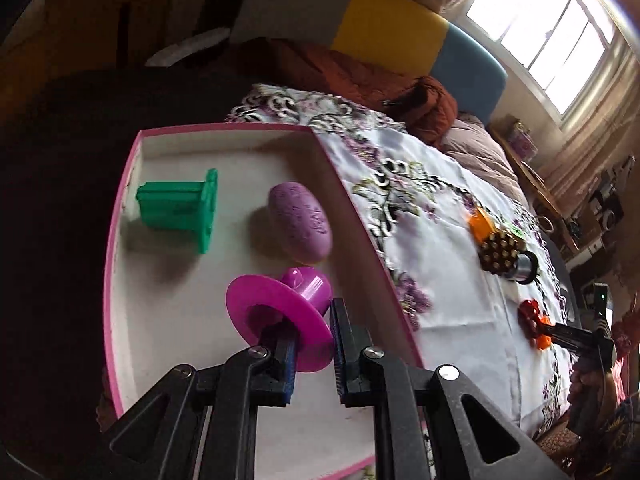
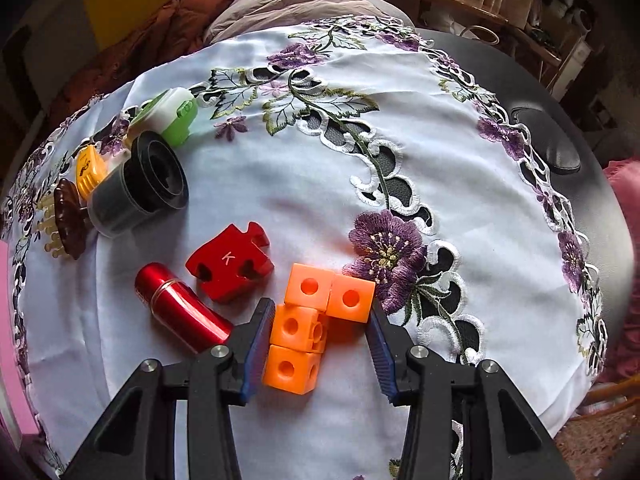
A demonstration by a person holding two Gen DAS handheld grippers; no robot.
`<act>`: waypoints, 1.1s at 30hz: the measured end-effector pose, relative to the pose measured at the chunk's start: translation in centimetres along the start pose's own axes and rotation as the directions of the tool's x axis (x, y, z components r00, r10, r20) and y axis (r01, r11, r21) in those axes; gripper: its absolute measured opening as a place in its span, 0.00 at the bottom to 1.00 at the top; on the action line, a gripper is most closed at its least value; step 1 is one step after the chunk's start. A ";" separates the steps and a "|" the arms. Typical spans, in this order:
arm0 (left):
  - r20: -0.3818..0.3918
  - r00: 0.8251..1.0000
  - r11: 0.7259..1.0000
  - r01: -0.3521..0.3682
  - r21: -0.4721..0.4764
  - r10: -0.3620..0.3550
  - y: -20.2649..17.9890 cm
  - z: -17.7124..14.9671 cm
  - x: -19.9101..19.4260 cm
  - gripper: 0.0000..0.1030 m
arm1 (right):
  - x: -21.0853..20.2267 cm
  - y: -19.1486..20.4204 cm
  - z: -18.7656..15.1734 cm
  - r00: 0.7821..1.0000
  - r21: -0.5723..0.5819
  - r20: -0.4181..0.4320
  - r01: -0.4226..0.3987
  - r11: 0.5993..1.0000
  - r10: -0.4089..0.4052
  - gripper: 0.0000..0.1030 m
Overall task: Organize rigid objects
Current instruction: 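Carry the magenta funnel into the tray with the left tool while the right tool grasps the orange cubes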
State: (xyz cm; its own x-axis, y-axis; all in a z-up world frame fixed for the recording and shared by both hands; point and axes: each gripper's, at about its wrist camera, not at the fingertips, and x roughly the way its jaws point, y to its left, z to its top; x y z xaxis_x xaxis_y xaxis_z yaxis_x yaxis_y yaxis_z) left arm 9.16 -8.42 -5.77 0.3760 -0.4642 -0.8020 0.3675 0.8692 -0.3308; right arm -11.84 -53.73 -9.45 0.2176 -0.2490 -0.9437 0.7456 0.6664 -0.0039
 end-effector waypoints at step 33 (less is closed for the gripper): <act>0.113 0.979 0.986 -0.167 -0.028 0.169 1.0 0.6 -3.2 0.35 | -0.5 0.5 0.1 0.999 -0.030 0.036 0.019 0.999 -0.018 0.45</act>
State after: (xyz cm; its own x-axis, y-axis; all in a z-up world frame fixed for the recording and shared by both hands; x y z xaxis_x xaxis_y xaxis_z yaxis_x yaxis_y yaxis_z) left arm 8.86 -6.18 -3.23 0.5263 -0.3266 -0.7851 0.2753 0.9390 -0.2061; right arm -11.54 -53.33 -8.97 0.2268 -0.2859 -0.9310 0.7301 0.6826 -0.0317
